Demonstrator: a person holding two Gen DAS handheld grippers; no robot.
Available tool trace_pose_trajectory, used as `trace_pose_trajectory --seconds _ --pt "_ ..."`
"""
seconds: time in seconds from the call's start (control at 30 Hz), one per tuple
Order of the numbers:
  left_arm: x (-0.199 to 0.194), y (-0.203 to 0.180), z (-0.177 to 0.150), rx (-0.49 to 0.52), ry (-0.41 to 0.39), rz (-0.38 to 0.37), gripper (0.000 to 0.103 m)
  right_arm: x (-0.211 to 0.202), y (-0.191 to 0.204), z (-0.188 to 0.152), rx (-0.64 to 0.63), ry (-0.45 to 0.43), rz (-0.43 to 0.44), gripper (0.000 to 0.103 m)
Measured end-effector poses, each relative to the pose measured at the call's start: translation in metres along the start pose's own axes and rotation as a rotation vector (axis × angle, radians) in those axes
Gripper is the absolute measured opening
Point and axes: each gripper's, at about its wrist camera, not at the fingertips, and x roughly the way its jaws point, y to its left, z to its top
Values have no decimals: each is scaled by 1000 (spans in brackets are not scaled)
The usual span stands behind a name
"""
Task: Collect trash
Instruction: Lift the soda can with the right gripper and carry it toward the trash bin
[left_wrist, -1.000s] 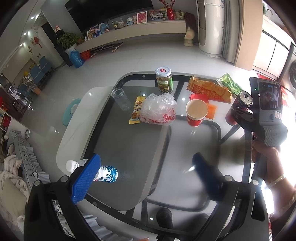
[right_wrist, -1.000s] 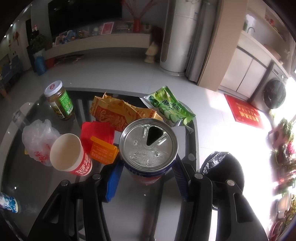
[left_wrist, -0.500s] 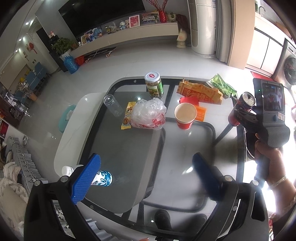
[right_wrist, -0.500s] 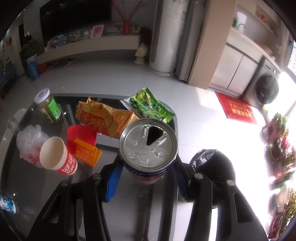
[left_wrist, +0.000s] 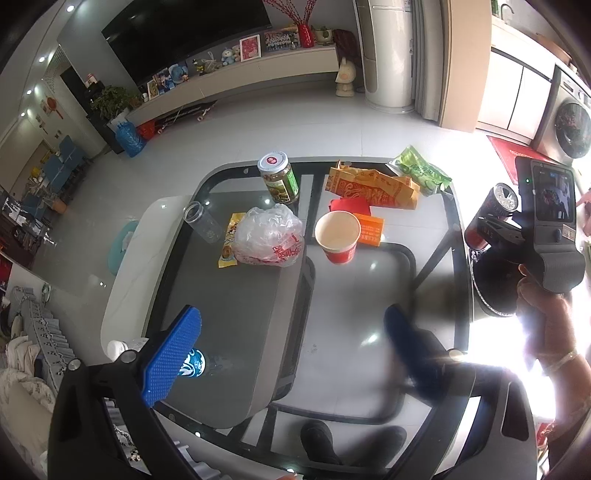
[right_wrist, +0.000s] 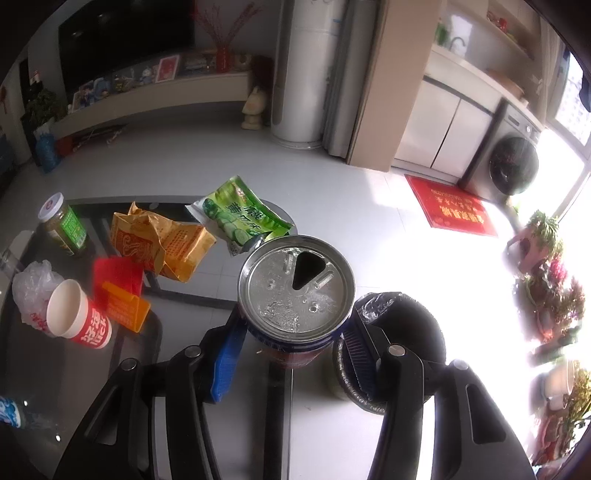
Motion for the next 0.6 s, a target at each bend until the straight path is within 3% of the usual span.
trace_pose_trajectory --seconds 0.6 --pt "-2 -60 16 94 -10 -25 97 36 -108 -10 82 40 -129 51"
